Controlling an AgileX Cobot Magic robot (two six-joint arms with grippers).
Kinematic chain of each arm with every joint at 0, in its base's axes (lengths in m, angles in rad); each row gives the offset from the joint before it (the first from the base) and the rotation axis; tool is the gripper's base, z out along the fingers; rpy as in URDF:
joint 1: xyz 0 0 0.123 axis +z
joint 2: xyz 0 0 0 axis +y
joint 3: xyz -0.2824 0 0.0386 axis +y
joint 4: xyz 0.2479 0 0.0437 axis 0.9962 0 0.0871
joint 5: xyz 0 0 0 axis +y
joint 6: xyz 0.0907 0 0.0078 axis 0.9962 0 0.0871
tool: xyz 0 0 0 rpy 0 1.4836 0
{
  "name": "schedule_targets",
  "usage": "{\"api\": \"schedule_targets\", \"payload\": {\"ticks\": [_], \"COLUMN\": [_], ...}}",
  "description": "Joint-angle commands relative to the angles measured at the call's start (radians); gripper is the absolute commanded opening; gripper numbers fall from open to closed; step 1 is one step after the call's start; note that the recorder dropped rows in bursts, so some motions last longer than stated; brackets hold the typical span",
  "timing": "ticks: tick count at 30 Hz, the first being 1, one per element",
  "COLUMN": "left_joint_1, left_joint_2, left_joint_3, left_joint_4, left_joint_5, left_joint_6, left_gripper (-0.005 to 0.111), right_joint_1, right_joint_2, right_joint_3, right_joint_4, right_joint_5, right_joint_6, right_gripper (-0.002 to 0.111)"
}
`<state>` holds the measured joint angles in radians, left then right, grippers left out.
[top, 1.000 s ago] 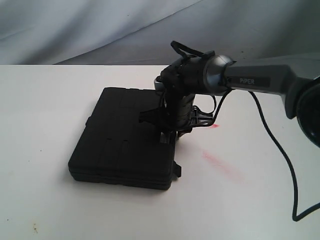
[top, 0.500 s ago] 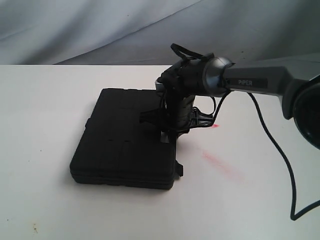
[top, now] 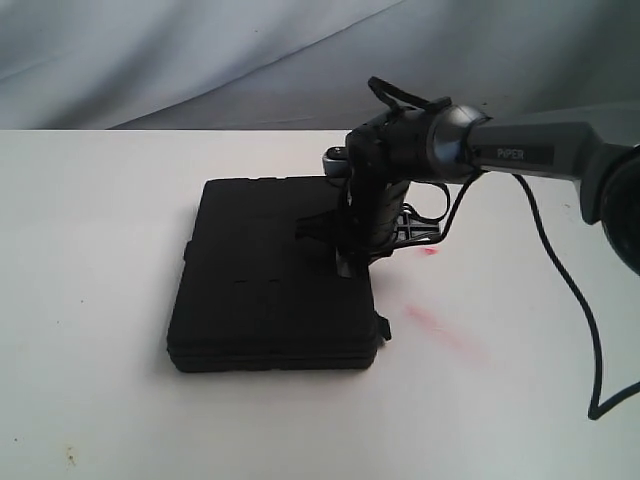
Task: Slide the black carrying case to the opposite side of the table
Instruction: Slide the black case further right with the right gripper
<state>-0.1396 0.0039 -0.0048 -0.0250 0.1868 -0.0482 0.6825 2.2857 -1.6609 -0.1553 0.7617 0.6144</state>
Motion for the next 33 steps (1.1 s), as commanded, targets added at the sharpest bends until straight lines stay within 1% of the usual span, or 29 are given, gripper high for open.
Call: {"api": "schedule_targets", "payload": {"ticks": [1,5,16,22,33], "left_joint_1": [0.001,0.001,0.001,0.001,0.001], "left_joint_2": [-0.004,-0.004,-0.004,-0.004,-0.004], "left_joint_3": [0.005,0.005,0.005,0.005,0.005], "left_joint_4": [-0.007,-0.007,-0.007,-0.007,-0.007], "left_joint_5": [-0.003,-0.003,-0.003,-0.003,-0.003], "left_joint_6": [-0.001,-0.001,-0.001,-0.001,-0.001], "left_gripper": [0.000,0.000,0.000,0.000,0.000], "right_joint_1": [-0.034,-0.055,-0.157,-0.206,-0.265], "right_joint_2": [-0.013,-0.028,-0.102,-0.120,-0.120], "right_joint_3": [0.003,0.051,0.246,0.280,0.281], "right_joint_4": [-0.013,-0.004,-0.020,-0.049,-0.098], "right_joint_5": [0.011,-0.041,-0.184,-0.184,-0.180], "right_joint_6": [-0.044,-0.046,-0.050,-0.068,-0.101], "right_gripper": [0.000,0.000,0.000,0.000,0.000]}}
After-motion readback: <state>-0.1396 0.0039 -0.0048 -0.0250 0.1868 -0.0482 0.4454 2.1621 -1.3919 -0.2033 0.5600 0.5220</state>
